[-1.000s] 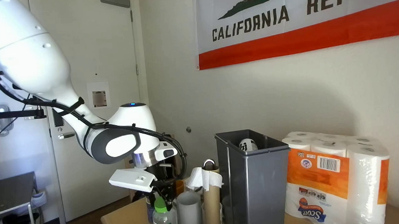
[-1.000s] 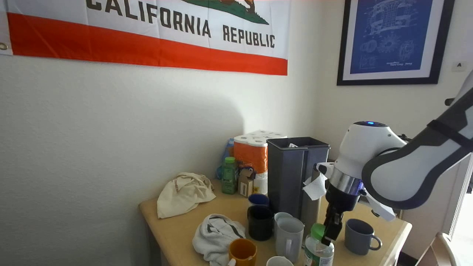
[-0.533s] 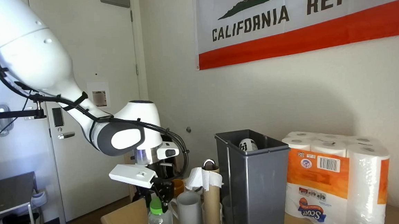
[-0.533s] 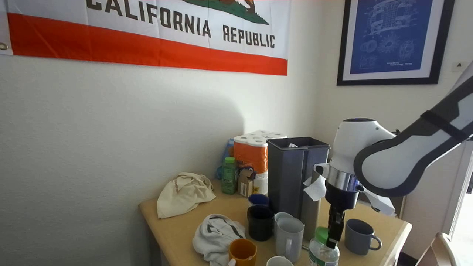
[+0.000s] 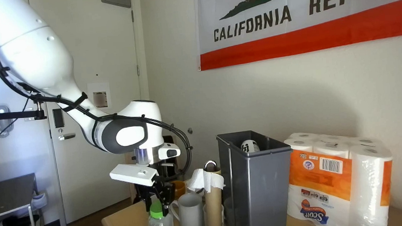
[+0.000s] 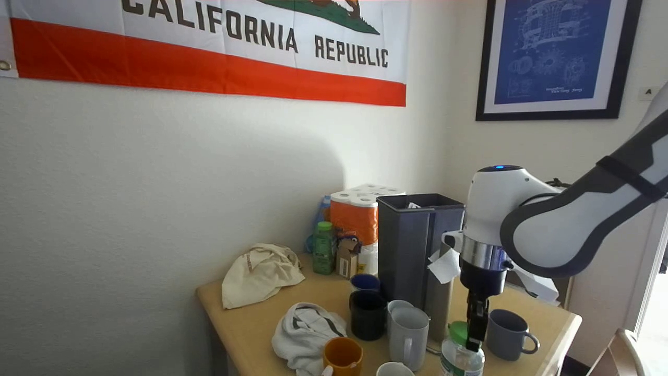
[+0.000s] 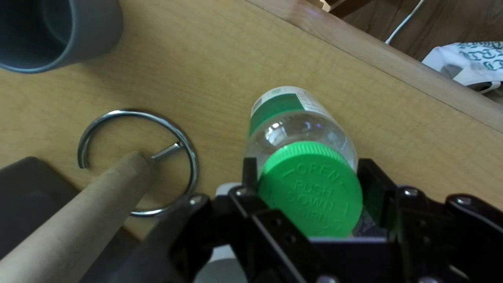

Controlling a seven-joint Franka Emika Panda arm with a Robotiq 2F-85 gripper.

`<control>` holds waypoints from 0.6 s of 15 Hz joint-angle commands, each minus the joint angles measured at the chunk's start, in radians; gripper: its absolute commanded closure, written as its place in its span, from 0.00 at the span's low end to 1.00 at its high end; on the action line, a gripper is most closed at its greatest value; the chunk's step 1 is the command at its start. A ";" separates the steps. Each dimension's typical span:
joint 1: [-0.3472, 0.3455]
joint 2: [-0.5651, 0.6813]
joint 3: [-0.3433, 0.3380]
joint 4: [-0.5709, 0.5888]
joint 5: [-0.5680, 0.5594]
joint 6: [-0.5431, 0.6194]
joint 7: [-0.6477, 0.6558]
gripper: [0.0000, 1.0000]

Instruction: Pick the green lid on the table and put it on the bottle

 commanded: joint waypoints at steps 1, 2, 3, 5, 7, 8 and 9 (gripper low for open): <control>-0.011 0.007 0.016 0.009 -0.080 -0.018 0.074 0.61; -0.010 0.007 0.017 0.008 -0.099 -0.016 0.088 0.61; -0.010 0.008 0.019 0.009 -0.110 -0.018 0.097 0.35; -0.009 0.008 0.022 0.008 -0.115 -0.019 0.102 0.09; -0.010 0.011 0.023 0.008 -0.107 -0.022 0.099 0.02; -0.010 0.013 0.024 0.008 -0.107 -0.022 0.099 0.00; -0.010 0.014 0.024 0.008 -0.106 -0.023 0.099 0.00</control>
